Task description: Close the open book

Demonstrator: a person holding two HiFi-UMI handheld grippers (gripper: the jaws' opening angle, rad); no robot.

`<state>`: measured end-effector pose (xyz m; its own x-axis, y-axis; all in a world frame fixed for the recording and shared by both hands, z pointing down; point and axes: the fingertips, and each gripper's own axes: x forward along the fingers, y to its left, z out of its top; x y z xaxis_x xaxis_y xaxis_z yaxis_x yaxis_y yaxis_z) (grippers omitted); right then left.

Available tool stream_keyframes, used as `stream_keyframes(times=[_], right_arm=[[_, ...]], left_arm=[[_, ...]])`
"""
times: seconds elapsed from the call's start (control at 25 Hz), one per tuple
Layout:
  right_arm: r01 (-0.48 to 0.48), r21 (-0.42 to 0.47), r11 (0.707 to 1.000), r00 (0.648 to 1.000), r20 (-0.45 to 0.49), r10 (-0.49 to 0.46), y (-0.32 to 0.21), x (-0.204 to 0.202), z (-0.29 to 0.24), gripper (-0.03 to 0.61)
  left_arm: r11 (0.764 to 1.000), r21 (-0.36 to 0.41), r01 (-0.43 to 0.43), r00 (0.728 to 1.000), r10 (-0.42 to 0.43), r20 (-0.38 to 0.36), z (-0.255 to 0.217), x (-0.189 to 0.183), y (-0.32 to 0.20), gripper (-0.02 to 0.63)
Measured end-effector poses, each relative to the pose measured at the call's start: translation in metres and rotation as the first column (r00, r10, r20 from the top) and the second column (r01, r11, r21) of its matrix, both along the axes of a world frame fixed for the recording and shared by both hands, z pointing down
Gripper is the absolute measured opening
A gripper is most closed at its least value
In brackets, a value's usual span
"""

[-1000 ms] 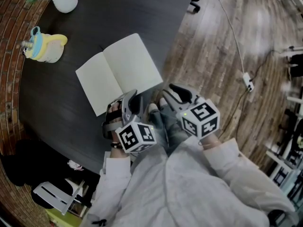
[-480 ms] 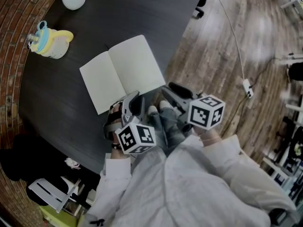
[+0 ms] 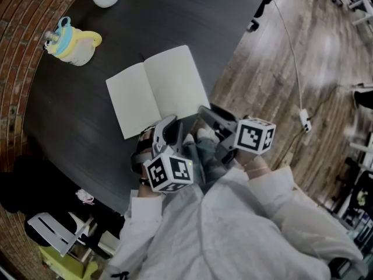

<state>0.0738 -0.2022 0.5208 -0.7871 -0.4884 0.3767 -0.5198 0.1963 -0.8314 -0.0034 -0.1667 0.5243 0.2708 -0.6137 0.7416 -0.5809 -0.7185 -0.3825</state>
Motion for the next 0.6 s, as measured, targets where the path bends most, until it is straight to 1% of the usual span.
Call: stream_keyframes(times=[0.08, 0.2, 0.24, 0.28, 0.32, 0.44, 0.52, 0.6], right_arm=[[-0.014, -0.025, 1.0, 0.999, 0.039, 0.015, -0.002, -0.003, -0.002, 0.153], [-0.034, -0.037, 0.999, 0.996, 0.08, 0.037, -0.004, -0.006, -0.007, 0.146], [-0.039, -0.041, 0.998, 0.996, 0.084, 0.042, -0.004, -0.006, -0.009, 0.123], [-0.04, -0.041, 0.998, 0.996, 0.078, 0.043, -0.005, -0.006, -0.01, 0.081], [-0.034, -0.033, 0.999, 0.997, 0.066, 0.036, -0.005, -0.005, -0.011, 0.068], [0.027, 0.03, 0.999, 0.999, 0.041, -0.028, -0.006, -0.008, -0.022, 0.05], [0.087, 0.075, 0.993, 0.995, 0.037, -0.09, -0.005, -0.013, -0.032, 0.04], [0.144, 0.111, 0.983, 0.989, 0.014, -0.146, -0.004, -0.018, -0.041, 0.034]], left_arm=[[1.0, 0.004, 0.005, 1.0, -0.005, -0.007, -0.001, 0.0, 0.0, 0.046], [1.0, -0.004, 0.02, 1.0, -0.02, -0.019, 0.0, -0.001, 0.002, 0.046], [1.0, -0.01, 0.026, 0.999, -0.026, -0.026, 0.001, -0.001, 0.003, 0.046], [0.999, -0.016, 0.033, 0.999, -0.034, -0.034, 0.001, -0.002, 0.003, 0.046], [0.999, -0.022, 0.042, 0.998, -0.043, -0.044, 0.002, -0.002, 0.003, 0.046], [0.997, -0.043, 0.067, 0.994, -0.071, -0.083, 0.002, -0.002, 0.004, 0.046], [0.994, -0.067, 0.089, 0.989, -0.096, -0.115, 0.002, -0.002, 0.004, 0.046], [0.99, -0.087, 0.112, 0.98, -0.124, -0.155, 0.002, -0.002, 0.004, 0.046]])
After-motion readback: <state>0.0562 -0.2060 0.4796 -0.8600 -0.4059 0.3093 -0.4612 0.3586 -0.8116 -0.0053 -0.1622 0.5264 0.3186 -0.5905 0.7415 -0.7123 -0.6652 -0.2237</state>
